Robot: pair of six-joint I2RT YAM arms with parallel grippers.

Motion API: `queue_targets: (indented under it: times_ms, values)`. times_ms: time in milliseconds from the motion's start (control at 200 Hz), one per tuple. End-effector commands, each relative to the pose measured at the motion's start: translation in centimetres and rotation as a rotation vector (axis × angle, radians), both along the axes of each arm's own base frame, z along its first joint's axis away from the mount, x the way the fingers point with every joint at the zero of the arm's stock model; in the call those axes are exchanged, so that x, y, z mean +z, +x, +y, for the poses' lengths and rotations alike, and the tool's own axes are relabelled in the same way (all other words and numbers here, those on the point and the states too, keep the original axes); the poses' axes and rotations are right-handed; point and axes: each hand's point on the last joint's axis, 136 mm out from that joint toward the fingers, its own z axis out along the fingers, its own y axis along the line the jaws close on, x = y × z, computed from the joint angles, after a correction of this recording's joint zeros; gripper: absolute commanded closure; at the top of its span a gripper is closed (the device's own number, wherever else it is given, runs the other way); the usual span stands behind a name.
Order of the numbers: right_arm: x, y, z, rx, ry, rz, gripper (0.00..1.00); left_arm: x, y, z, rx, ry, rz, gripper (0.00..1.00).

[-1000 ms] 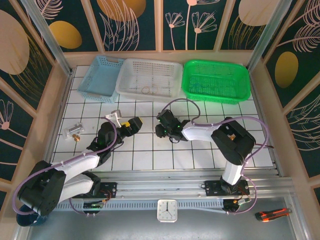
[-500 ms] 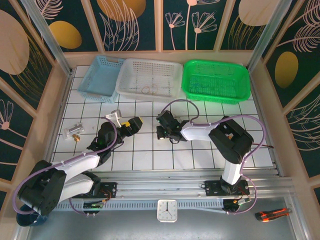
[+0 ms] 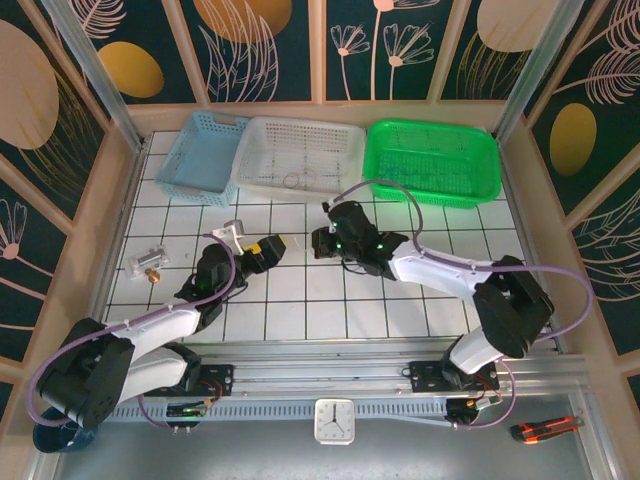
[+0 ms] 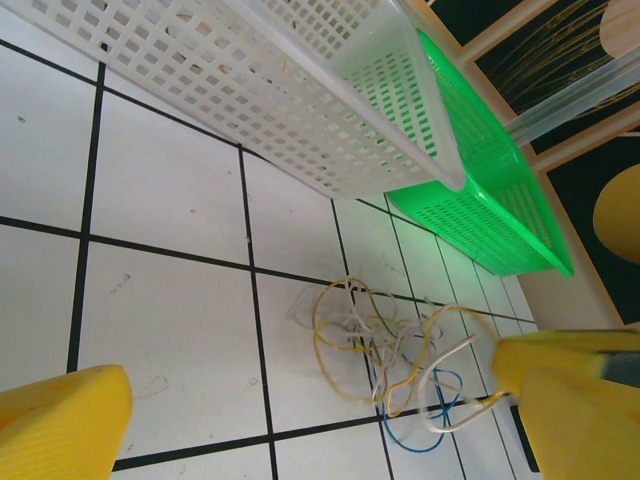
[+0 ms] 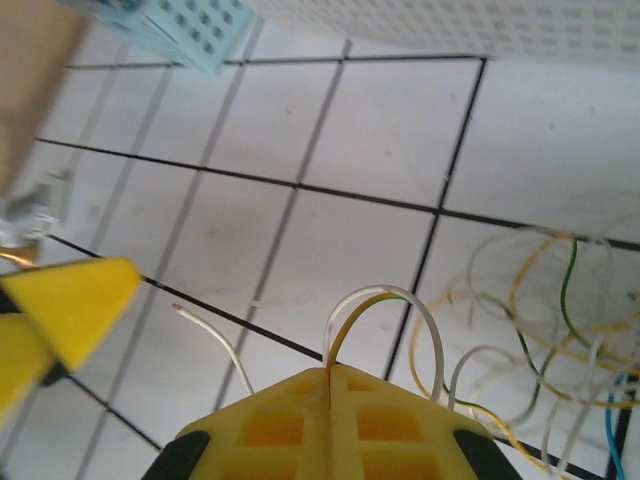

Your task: Untangle the cables

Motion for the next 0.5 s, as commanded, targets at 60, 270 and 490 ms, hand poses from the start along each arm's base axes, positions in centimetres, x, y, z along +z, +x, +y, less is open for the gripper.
queue_targets:
  times_ms: [60,270,490]
  values:
    - [4.6,-0.5,0.2,0.034,0.24,-0.005,1.0,1.8,-0.2,-1.3,-0.078,-0.024,-0.086,0.01]
    - [4.3,-0.6,-0.2,0.026,0.267,0.011,1.0,3.3,0.0,-2.4,-0.127,-0.065,-0.122,0.01]
    - [2.3,-0.8,-0.3,0.012,0.281,0.043,1.0,6.0,0.2,-3.8,-0.166,-0.14,-0.177,0.01]
